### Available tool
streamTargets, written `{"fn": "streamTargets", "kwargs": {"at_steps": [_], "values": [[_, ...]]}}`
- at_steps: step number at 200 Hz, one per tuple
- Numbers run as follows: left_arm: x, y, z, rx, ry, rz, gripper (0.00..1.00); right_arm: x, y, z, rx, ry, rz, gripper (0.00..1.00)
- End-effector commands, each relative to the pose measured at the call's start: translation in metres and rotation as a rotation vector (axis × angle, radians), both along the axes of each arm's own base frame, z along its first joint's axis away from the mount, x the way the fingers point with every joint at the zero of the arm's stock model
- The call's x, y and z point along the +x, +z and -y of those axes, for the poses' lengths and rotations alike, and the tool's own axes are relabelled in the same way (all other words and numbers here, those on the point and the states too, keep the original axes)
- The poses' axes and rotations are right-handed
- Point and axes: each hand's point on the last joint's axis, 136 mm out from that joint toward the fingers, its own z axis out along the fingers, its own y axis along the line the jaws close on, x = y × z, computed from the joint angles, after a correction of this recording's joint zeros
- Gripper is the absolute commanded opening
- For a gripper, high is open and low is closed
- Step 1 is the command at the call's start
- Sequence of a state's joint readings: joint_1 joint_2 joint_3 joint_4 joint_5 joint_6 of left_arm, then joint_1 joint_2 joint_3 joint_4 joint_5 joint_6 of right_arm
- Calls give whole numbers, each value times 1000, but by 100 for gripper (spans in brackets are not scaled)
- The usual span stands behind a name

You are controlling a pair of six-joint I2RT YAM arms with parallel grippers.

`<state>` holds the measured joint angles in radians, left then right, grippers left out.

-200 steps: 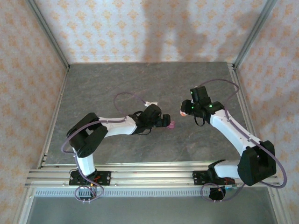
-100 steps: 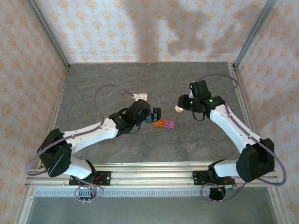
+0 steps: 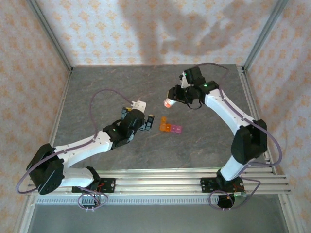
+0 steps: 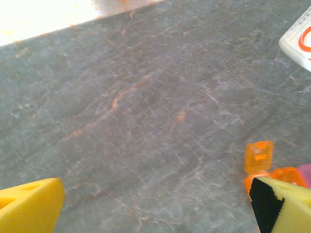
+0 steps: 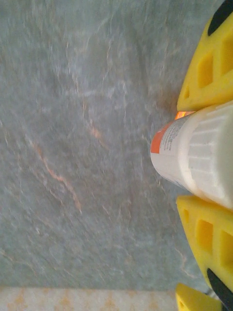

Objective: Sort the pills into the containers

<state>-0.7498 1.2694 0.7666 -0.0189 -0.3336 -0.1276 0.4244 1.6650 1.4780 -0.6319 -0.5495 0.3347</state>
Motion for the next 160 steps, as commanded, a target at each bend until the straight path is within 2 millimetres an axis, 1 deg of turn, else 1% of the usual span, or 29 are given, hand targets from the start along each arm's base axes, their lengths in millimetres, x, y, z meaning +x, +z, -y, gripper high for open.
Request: {"fn": "streamTargets", "kwargs": {"at_steps": [1,30,63,81,112,160], "values": [[18,23,4,50,-77,74,100,-5,4,-23,30,105,-55,34],[22,26,16,3,-206,97,100,8,8,-42,58,162,-76,34],[28,21,20,-87,-308,107,100,16,11,-55,81,202,-91,34],[30,19,19,-126,-323,158,100,15,13,-60,97,219,-100,34],[34,6,24,-159,-380,151,100,8,22,-67,118,242,-103,34],[45,11,32,-193,-382,192,100,-4,23,-80,112,266,-107,34]]}}
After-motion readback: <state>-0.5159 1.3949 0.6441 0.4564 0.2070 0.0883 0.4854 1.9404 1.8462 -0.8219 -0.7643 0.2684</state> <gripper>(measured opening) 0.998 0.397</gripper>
